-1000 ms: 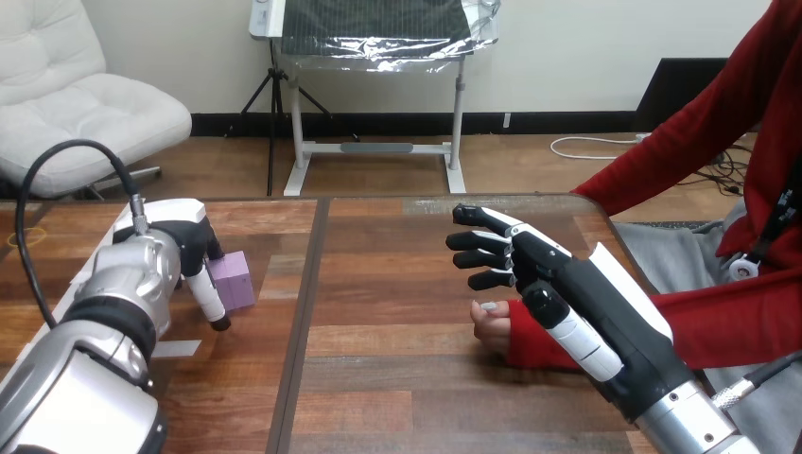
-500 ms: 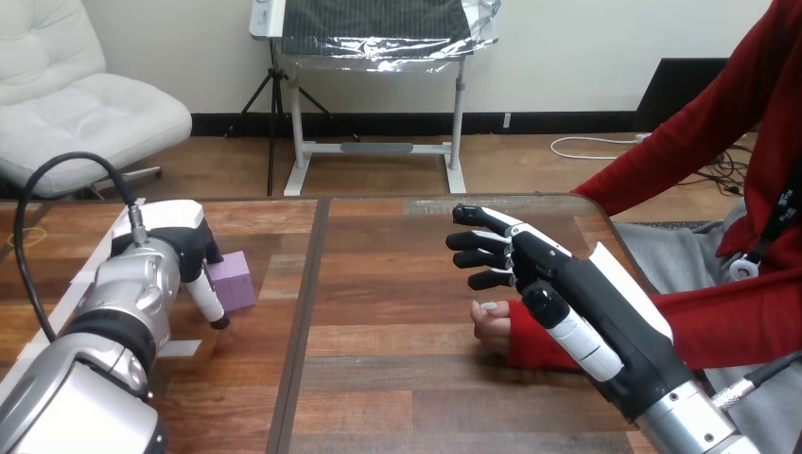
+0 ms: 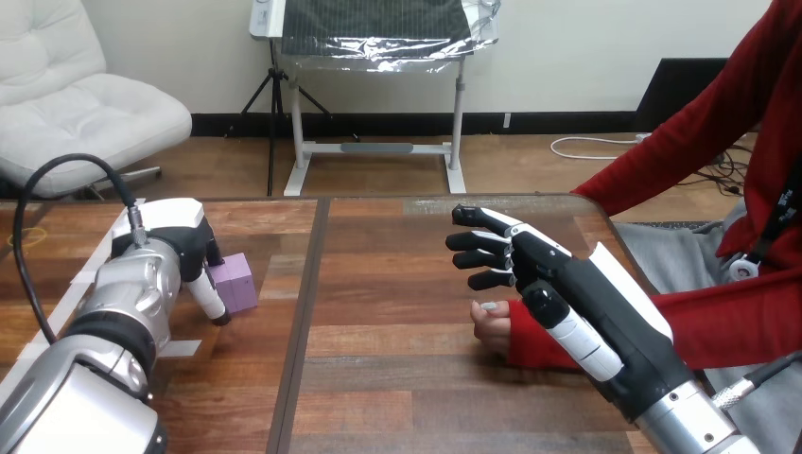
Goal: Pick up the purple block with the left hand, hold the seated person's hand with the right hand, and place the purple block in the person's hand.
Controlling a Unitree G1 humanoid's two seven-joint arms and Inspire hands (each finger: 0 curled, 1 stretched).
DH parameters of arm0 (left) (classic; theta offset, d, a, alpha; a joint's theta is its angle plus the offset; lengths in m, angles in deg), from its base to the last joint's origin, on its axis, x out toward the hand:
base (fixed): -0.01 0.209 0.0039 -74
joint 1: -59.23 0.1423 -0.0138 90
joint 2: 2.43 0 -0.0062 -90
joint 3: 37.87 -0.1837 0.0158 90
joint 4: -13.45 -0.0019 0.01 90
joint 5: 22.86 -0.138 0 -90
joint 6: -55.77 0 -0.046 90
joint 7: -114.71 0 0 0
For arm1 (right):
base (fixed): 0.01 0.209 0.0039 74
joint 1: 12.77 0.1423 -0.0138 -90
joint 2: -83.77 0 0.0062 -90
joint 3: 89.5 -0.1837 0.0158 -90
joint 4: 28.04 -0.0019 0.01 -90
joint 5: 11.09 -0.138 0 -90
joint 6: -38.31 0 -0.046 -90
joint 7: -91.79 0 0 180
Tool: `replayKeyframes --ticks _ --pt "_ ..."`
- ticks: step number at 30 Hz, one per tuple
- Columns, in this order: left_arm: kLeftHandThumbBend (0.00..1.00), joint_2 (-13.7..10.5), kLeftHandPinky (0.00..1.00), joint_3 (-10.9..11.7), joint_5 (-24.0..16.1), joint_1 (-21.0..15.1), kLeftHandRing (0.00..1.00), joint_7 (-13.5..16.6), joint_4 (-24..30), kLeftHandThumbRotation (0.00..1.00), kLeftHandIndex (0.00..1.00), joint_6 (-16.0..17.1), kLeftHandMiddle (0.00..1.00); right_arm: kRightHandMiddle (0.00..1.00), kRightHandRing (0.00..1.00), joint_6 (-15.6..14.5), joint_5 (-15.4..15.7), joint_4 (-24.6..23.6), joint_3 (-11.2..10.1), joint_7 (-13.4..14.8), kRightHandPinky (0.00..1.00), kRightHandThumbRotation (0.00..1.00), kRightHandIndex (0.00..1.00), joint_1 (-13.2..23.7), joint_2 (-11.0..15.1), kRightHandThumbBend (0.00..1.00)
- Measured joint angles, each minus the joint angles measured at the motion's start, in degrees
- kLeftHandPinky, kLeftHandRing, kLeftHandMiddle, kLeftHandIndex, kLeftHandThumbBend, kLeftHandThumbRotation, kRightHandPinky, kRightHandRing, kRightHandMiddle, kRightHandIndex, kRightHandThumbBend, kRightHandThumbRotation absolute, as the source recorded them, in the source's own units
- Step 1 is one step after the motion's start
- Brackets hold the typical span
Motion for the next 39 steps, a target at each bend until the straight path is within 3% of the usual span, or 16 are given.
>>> replayKeyframes --ticks 30,39 --pt "0.75 0.74 0.35 0.44 1.0 0.61 0.48 3.01 0.01 0.0 0.61 0.02 0.56 0.83 0.81 0.0 0.18 -0.01 0.0 0.01 0.75 1.0 0.88 0.0 0.01 1.0" --pt "0.74 0.89 0.36 0.32 1.11 0.61 0.49 3.36 0.02 0.1 0.6 -0.19 0.57 0.83 0.81 0.0 0.24 -0.01 0.0 0.01 0.75 1.0 0.88 0.0 0.01 1.0"
